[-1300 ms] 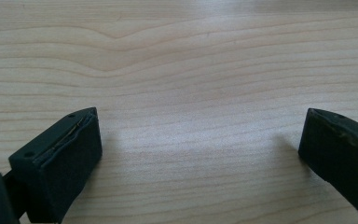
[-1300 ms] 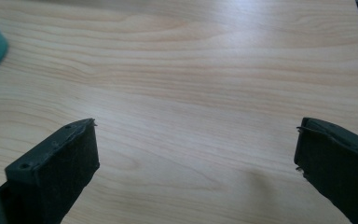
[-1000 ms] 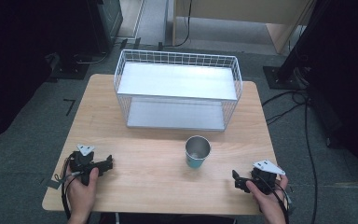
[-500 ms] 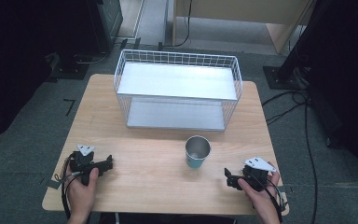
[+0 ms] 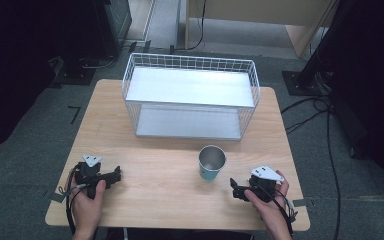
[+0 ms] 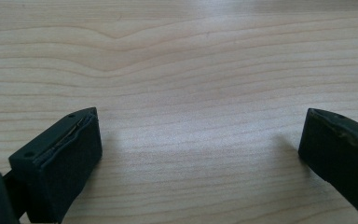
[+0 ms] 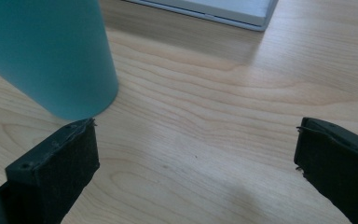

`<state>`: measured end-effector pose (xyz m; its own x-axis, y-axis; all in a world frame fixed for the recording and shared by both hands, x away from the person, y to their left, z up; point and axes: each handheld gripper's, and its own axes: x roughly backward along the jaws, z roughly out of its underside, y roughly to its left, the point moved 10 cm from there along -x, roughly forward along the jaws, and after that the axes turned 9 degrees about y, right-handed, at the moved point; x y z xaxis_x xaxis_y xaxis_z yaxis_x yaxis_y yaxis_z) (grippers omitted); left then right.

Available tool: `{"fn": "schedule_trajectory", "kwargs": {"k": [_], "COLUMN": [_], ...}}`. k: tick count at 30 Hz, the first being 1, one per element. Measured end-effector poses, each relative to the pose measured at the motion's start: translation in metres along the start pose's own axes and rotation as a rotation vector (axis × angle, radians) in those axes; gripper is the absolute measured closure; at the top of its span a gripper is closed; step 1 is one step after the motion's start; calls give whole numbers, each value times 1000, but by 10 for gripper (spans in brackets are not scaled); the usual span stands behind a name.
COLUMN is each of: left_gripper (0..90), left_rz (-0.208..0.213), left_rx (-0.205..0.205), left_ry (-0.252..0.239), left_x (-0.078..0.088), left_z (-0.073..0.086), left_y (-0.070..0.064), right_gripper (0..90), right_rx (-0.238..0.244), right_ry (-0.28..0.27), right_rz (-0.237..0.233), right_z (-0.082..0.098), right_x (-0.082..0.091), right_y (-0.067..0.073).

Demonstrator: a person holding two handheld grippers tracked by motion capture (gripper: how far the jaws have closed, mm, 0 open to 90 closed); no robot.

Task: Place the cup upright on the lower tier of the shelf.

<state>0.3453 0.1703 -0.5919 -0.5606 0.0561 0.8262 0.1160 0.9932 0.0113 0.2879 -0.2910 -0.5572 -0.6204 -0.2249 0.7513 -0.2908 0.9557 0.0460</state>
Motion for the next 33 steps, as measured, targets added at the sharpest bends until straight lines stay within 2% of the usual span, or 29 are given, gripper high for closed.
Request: {"fn": "schedule_trajectory", "kwargs": {"k": [14,19,24,33], "left_gripper": [0,0,0,0], "left_rz": [5,5,5,6], "left_rx": [-7,-7,-7,-10], "left_ry": [1,1,1,2], "left_x": [0,0,0,0], "left_z": [0,0,0,0], "left_y": [-1,-1,-1,-1], "right_gripper": [0,5,47,51], "right_rx": [26,15,14,7], "right_ry": [-18,-25,-39,-51], "right_rz": [-41,-63,-61,-99], "right_z": [-8,-11,-14,-19], "right_x": [-8,-11,-13,-15], "right_y": [26,34,39,51]}}
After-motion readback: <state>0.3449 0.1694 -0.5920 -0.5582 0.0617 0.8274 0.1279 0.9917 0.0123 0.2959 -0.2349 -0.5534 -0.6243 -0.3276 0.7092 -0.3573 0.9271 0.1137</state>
